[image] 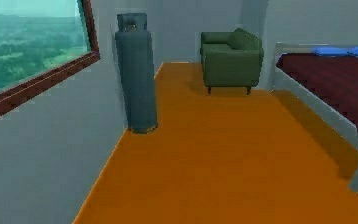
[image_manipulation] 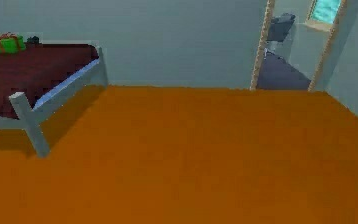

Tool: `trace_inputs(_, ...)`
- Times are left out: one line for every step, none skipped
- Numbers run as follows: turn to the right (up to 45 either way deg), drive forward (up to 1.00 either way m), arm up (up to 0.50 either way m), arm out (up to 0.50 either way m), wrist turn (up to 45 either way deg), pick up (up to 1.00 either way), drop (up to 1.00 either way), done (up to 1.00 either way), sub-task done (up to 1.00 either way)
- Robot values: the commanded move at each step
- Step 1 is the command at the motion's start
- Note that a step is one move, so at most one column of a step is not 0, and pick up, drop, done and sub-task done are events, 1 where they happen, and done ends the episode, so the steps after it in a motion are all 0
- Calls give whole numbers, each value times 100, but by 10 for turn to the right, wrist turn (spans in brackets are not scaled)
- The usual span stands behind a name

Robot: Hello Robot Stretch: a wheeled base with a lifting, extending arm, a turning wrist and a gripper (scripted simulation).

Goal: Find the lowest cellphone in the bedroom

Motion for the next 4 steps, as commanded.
trace_inputs(0,100,0,0,0,0,0,0,0)
trace_inputs(30,0,0,0,0,0,0,0,0)
trace_inputs(0,100,0,0,0,0,0,0,0)
trace_inputs(0,100,0,0,0,0,0,0,0)
